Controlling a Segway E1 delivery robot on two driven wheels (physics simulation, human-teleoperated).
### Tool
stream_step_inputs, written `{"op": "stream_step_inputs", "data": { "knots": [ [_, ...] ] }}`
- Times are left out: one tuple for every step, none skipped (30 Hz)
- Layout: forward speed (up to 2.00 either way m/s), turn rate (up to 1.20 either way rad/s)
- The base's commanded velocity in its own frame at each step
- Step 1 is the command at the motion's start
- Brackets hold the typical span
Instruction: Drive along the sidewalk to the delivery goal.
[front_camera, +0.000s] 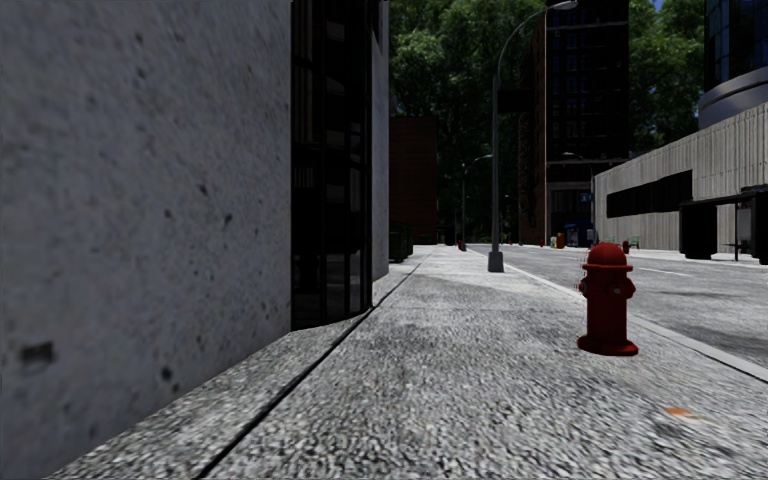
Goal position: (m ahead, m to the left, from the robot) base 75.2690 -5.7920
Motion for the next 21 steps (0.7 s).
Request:
{"op": "stream_step_inputs", "data": {
  "knots": [
    [2.00,-0.81],
    [2.00,-0.87],
    [2.00,-0.87],
    [2.00,-0.02],
    [2.00,0.00],
    [2.00,0.00],
    [2.00,0.00],
    [2.00,0.00],
    [2.00,0.00],
    [2.00,0.00],
    [2.00,0.00],
    [2.00,0.00],
    [2.00,0.00],
    [2.00,0.00],
    [2.00,0.00],
    [2.00,0.00],
    [2.00,0.00],
    [2.00,0.00],
    [2.00,-0.40],
    [2.00,-0.90],
    [2.00,-1.20]
  ]
}}
